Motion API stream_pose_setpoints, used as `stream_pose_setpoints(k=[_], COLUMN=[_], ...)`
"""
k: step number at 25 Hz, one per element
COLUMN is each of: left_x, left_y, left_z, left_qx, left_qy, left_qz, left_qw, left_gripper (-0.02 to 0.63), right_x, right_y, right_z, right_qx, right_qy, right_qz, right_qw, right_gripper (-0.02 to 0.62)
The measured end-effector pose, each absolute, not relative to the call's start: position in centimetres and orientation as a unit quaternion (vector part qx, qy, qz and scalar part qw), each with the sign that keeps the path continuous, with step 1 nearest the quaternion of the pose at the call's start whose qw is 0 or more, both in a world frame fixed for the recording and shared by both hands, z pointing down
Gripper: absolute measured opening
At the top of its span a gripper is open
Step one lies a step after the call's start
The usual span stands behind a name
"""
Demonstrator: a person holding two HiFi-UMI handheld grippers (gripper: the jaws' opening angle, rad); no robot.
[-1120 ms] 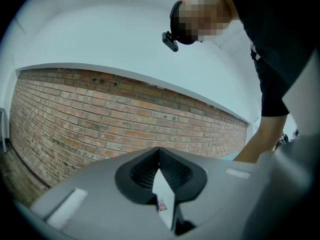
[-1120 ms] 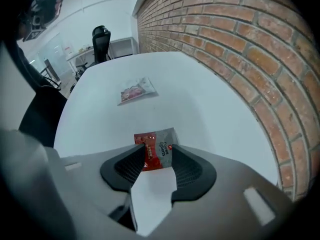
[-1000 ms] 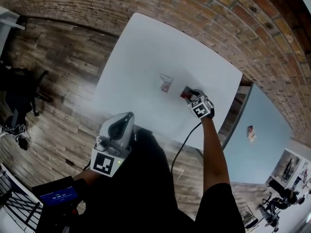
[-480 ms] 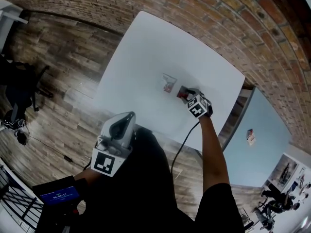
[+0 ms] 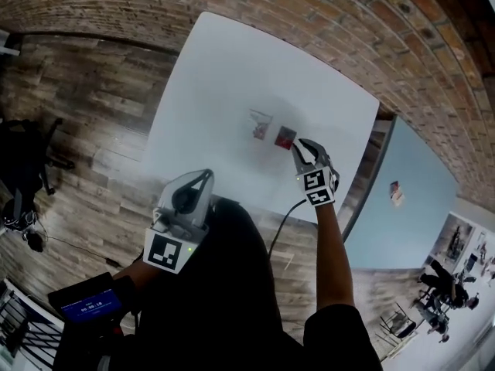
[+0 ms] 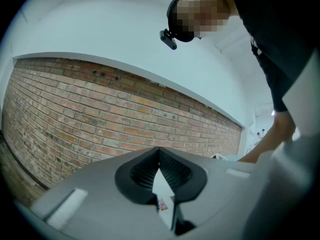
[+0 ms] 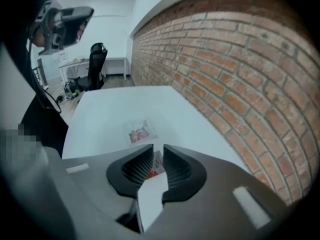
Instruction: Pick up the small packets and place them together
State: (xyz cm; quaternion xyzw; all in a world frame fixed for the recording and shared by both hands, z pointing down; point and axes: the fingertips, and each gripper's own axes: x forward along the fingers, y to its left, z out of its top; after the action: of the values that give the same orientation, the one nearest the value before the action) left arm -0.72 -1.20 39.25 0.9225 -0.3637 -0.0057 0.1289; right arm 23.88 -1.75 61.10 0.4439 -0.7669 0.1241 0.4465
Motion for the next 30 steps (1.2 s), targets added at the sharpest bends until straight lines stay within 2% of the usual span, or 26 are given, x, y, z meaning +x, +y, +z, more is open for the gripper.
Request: stream_pose_setpoints(k=[2, 8, 13, 17, 18, 21, 27, 30], left_x=[-0.9, 0.3, 0.1, 0.1, 0.2, 0.1, -1.2, -1.0], left_y=[-2.1, 0.5, 4.9, 11.3, 13.1, 18.3, 26.7, 29.6], left_z=[39.2, 36.7, 35.6, 33.2, 32.5, 31.1, 30.7, 30.2], left_qx=[0.924, 0.936, 0.937, 0.938, 0.937, 0.934, 0.932, 0.938], left_qy=[-0.358, -0.332, -0.331, -0.332, -0.333, -0.346, -0.356, -0.342], left_qz=[-0.011, -0.038, -0.050, -0.079, -0.087, -0.082, -0.048, -0.045], left_qw=[0.133, 0.110, 0.097, 0.064, 0.050, 0.034, 0.047, 0.045], left_gripper=[0.000, 0.000, 0.000, 0.000, 0.000, 0.000, 0.000, 0.000], right_x=[22.6, 19.9, 20.0, 21.2, 21.3, 20.0, 14.6, 13.7], right_y=[-1.0, 3.8, 8.6, 16.1, 18.1, 24.5, 34.2, 36.3], right_z=[56.7, 42.3, 34.3, 27.7, 26.8, 26.3, 27.3, 26.5], right_qx=[0.483, 0.595, 0.633, 0.647, 0.650, 0.657, 0.662, 0.662], right_qy=[-0.769, -0.768, -0.760, -0.761, -0.757, -0.749, -0.747, -0.746], right_qz=[0.098, -0.013, -0.046, -0.036, -0.036, -0.055, -0.064, -0.067], right_qw=[0.407, 0.237, 0.139, -0.031, -0.055, -0.062, -0.006, -0.001], right_gripper=[0.003, 0.003, 0.003, 0.003, 0.003, 0.002, 0.002, 0.002])
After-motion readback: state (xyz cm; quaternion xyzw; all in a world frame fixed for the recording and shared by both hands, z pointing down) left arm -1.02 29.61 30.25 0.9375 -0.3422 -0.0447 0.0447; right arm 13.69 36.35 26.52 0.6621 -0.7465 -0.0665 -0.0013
